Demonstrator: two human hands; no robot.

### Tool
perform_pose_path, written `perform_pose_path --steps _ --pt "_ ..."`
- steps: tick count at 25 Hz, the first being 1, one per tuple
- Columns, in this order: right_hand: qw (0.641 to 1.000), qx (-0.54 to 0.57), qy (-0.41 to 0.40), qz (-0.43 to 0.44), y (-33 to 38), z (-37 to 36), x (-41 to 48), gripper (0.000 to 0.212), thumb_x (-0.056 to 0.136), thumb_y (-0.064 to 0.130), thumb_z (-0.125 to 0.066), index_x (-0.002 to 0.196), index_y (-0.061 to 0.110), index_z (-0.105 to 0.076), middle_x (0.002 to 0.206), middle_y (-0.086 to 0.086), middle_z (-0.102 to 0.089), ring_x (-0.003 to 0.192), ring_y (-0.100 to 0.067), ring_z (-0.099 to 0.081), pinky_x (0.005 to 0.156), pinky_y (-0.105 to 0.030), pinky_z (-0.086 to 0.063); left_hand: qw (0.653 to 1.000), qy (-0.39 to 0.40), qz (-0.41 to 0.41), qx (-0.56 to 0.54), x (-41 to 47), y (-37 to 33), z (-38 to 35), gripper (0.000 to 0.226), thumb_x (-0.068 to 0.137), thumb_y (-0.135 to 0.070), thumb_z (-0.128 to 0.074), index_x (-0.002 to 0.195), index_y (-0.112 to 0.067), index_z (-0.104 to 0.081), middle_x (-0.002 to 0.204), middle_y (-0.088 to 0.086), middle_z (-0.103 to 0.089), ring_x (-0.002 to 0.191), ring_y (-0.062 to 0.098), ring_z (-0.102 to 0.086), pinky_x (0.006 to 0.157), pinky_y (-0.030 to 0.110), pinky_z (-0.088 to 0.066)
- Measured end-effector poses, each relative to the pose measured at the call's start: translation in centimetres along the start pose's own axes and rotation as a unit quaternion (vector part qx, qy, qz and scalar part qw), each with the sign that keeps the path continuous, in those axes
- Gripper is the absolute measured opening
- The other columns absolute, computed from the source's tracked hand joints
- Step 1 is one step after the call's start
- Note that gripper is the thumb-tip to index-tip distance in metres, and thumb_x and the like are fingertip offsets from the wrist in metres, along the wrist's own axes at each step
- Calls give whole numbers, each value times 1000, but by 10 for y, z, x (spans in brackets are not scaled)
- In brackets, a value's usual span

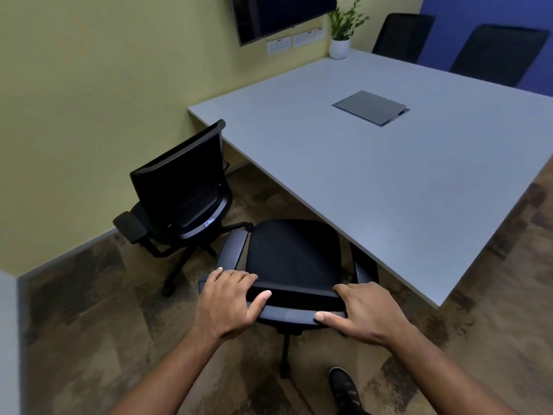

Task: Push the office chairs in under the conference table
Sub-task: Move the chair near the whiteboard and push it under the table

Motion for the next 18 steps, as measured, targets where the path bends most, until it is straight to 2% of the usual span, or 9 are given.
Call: perform_pose_path --steps 3,6,11,18 --pt "1000 2 3 -31 4 0 4 85 88 103 -20 79 26 -54 66 7 -55 58 -12 -51 60 -35 -44 1000 12 -18 -3 17 6 4 67 102 -74 -39 123 -24 -78 118 -9 -79 115 16 -72 112 48 -47" --pt "998 -2 6 -61 3 2 9 88 88 103 -16 82 25 -58 68 8 -57 59 -11 -53 64 -35 -49 999 32 -42 4 38 9 7 74 99 -76 -34 125 -23 -78 121 -6 -80 117 18 -72 113 48 -46" --pt "995 -5 -6 -103 1 5 25 84 89 102 -15 77 28 -53 65 7 -56 57 -10 -52 60 -32 -46 994 61 -91 19 83 16 5 81 99 -78 -22 133 -27 -74 129 -8 -77 123 18 -68 116 43 -40" --pt "982 -1 -16 -186 -16 5 53 83 90 100 -12 80 29 -54 67 5 -57 60 -12 -54 66 -40 -52 985 66 -158 -8 165 23 -17 75 103 -77 -27 132 -27 -74 128 -8 -77 122 18 -68 116 46 -42"
Point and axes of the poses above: each hand's wrist, its own x-axis towards the middle knuckle, its own z-axis out of the back of the hand, y = z × x, the point moved 3 cm from there along x, towards the middle knuckle
